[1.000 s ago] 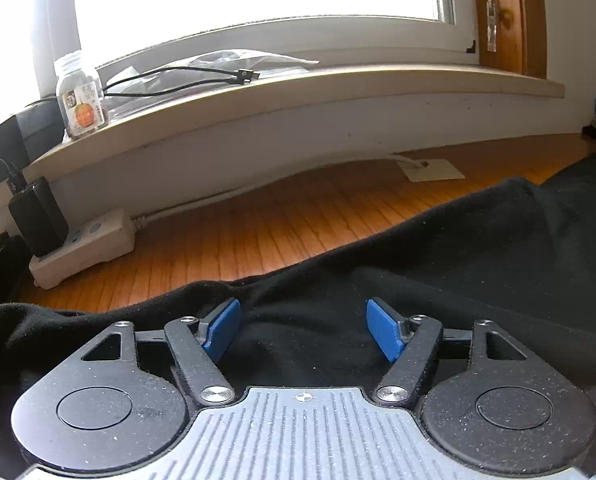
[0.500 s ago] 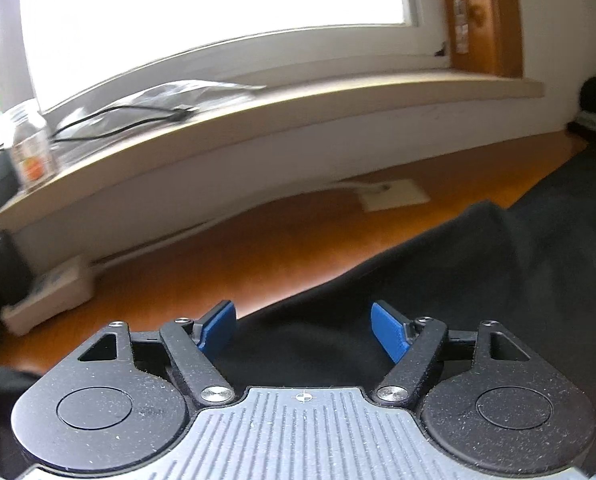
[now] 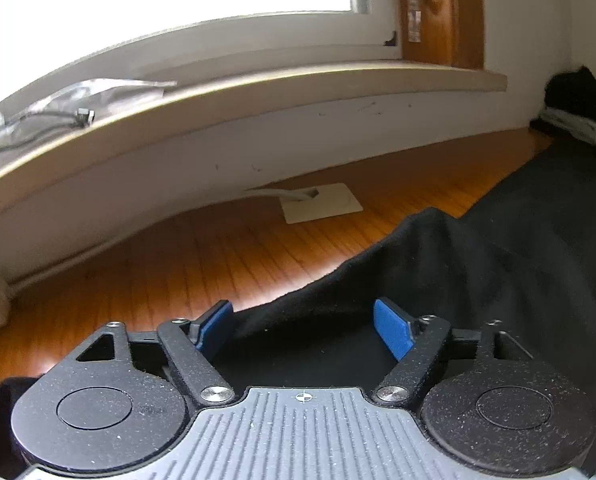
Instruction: Fold clothes
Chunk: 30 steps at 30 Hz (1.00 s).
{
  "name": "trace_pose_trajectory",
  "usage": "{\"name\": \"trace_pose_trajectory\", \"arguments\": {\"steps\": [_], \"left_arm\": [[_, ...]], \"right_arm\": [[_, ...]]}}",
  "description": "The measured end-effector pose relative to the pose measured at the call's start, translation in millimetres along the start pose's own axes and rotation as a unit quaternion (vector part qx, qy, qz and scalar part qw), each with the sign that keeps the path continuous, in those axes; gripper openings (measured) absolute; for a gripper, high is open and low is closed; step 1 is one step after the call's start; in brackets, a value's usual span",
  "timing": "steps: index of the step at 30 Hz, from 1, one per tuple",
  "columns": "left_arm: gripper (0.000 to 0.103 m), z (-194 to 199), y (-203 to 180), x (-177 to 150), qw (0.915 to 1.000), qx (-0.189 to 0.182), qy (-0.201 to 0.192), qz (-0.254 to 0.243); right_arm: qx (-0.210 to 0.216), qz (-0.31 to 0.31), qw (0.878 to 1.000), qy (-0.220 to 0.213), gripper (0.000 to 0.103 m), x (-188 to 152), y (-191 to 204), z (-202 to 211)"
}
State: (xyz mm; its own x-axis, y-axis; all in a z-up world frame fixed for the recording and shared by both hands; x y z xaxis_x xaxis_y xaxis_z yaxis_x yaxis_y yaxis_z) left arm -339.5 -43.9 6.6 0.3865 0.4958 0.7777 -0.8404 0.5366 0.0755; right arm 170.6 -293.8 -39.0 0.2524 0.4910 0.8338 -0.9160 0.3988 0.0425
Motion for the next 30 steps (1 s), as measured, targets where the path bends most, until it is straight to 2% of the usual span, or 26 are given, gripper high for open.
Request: {"name": "trace_pose_trajectory", "arguments": {"steps": [4, 9, 12, 14, 16, 18, 21, 24, 27, 30], "left_arm": [[0.084, -18, 4, 12, 0.9998, 0.004, 0.003, 0.018], [0.084, -47, -11, 38, 0.9997, 0.02, 0.001, 0.01], [0.084, -65, -33, 54, 0.9999, 0.01, 0.001, 0.009], [0.084, -70, -45, 59, 0.9999, 0.009, -0.003, -0.005], [0.085, -73, -54, 62, 0.9998, 0.009, -0.006, -0.017], [0.086, -74, -51, 61, 1.0, 0.001, -0.003, -0.008], [0.103, -76, -46, 58, 0.9995, -0.027, 0.01, 0.015], [0.103, -75, -52, 57, 0.999, -0.044, 0.009, 0.0], [0.103, -73, -60, 56, 0.9988, -0.046, 0.007, -0.018], [0.103, -74, -59, 56, 0.9985, -0.053, 0.008, -0.013]], "right_arm": [[-0.024, 0.035, 0.999, -0.022, 0.004, 24, -6, -15], [-0.091, 0.063, 0.991, -0.072, 0.003, 63, -36, -15], [-0.13, 0.061, 0.988, -0.059, 0.003, 63, -63, -20], [-0.136, 0.046, 0.989, -0.028, 0.004, 54, -75, -28], [-0.135, 0.026, 0.99, -0.015, 0.013, 48, -79, -29], [-0.14, 0.01, 0.99, -0.026, 0.024, 44, -77, -23], [-0.108, -0.047, 0.992, -0.053, 0.035, 39, -67, -10], [-0.055, -0.075, 0.994, -0.049, 0.036, 34, -35, -8], [-0.003, -0.074, 0.997, -0.035, 0.043, 33, 10, -15], [0.026, -0.063, 0.997, -0.022, 0.046, 32, 50, -20]]}}
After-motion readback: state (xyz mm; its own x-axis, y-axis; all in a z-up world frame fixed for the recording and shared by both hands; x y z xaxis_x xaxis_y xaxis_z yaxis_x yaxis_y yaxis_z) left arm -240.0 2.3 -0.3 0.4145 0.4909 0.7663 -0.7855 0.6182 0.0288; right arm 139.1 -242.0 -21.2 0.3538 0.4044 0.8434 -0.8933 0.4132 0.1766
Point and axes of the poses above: each gripper's, at about its wrist camera, not at the fingertips, and z roughly against the way its jaws point, y to its left, x to its top, the point moved 4 cm from there along -z, roughly the way its jaws point, and after that the axes turned 1 degree about -z, right-handed, at the moved point
